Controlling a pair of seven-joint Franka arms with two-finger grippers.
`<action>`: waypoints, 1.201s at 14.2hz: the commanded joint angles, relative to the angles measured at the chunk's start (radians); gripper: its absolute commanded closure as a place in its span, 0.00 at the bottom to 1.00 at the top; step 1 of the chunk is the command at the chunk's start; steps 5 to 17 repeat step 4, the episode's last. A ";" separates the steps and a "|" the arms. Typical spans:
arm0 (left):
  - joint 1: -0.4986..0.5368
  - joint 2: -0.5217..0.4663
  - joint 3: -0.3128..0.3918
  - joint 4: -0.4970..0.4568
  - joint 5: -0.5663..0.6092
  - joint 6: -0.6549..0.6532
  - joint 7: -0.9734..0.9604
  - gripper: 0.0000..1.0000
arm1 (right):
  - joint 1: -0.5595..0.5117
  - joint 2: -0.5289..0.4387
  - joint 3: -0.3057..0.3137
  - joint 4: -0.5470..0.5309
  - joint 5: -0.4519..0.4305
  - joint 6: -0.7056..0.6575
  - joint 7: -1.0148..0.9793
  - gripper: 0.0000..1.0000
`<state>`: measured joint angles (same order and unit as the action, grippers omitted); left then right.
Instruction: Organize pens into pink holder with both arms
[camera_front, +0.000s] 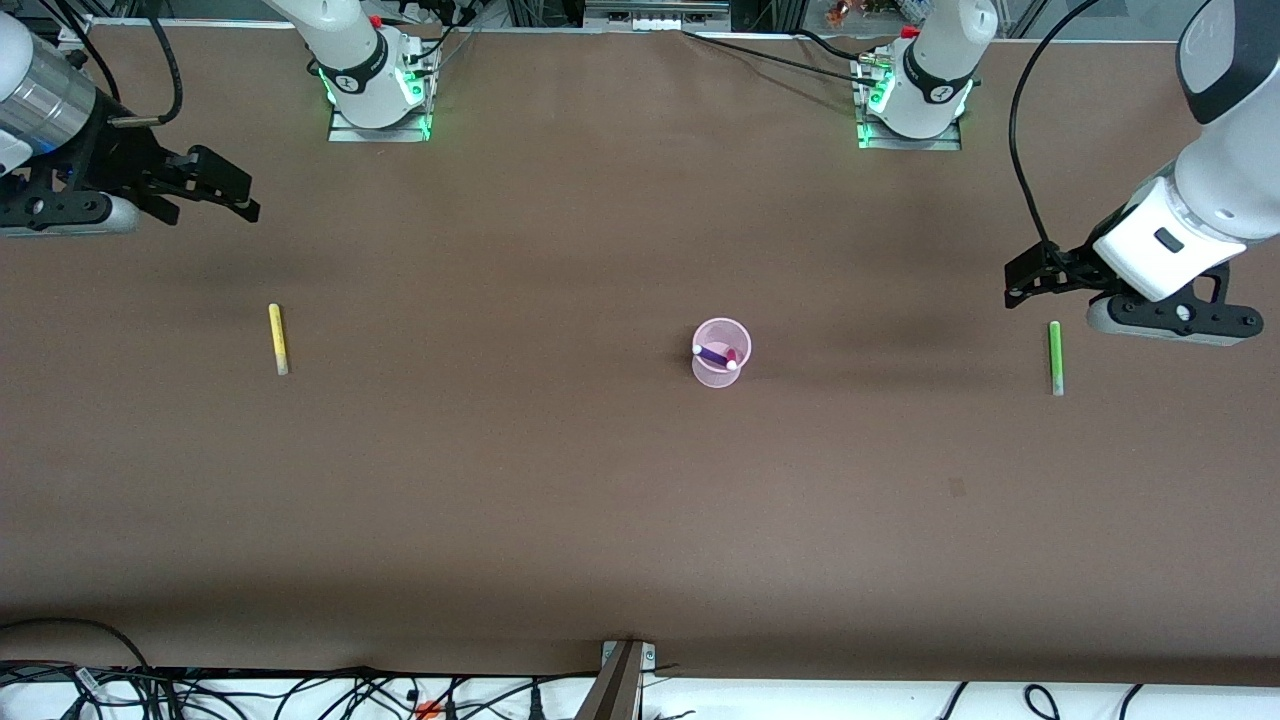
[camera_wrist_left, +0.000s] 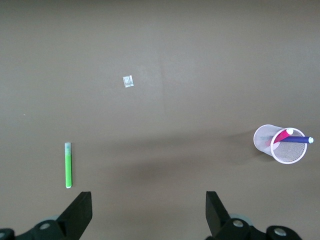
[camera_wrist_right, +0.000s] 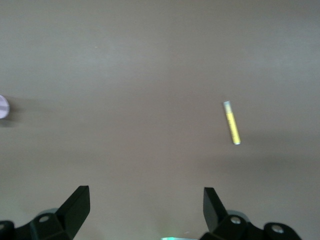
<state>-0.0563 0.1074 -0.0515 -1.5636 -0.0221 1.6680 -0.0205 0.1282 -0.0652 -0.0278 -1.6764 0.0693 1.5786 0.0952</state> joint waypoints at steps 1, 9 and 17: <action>0.001 -0.025 0.002 0.020 0.019 -0.047 -0.001 0.00 | -0.018 -0.001 0.029 0.032 -0.040 -0.023 -0.022 0.00; 0.004 -0.026 0.004 0.017 0.069 -0.045 -0.003 0.00 | -0.018 0.002 0.029 0.038 -0.040 -0.025 -0.022 0.00; 0.004 -0.026 0.004 0.017 0.069 -0.045 -0.003 0.00 | -0.018 0.002 0.029 0.038 -0.040 -0.025 -0.022 0.00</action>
